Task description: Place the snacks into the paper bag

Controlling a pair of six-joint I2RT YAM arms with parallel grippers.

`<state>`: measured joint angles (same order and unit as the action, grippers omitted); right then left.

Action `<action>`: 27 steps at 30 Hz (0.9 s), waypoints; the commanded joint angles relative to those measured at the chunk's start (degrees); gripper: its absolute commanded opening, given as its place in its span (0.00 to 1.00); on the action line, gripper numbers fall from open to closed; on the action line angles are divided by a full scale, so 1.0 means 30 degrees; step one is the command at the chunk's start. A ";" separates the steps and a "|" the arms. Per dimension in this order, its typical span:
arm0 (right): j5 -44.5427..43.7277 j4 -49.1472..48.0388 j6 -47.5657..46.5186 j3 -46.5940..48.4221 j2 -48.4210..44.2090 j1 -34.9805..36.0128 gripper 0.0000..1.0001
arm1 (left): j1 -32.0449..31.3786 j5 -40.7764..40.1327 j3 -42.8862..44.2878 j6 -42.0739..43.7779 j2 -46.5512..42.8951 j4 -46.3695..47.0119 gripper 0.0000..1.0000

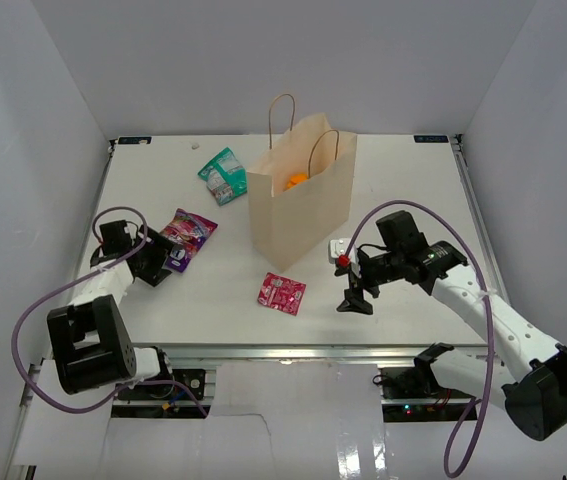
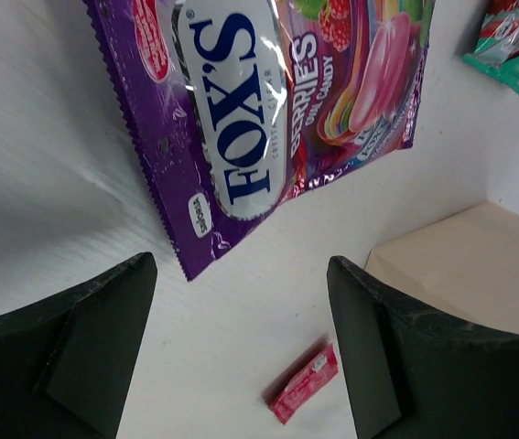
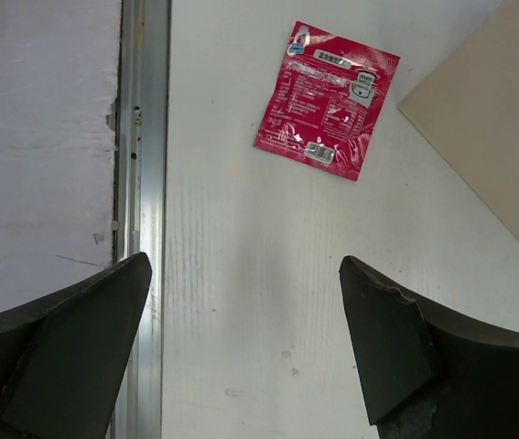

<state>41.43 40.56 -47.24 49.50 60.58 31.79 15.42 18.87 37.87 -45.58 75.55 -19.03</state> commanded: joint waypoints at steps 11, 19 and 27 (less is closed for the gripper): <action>0.1219 -0.0628 0.0015 0.0874 0.0609 -0.1866 0.89 | 0.0426 -0.0754 -0.1987 0.1422 0.2003 0.5051 0.83; 0.1483 -0.0365 0.0192 0.1431 0.1047 -0.2423 0.88 | 0.0573 0.0708 -0.1725 0.2156 0.3907 0.6986 0.55; 0.1512 -0.0335 0.0191 0.1520 0.1195 -0.2775 0.88 | 0.0807 0.0418 -0.2427 0.2537 0.3147 0.6987 0.22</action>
<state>44.31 40.07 -46.89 51.99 63.92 23.94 17.30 21.63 31.79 -39.86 86.17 3.49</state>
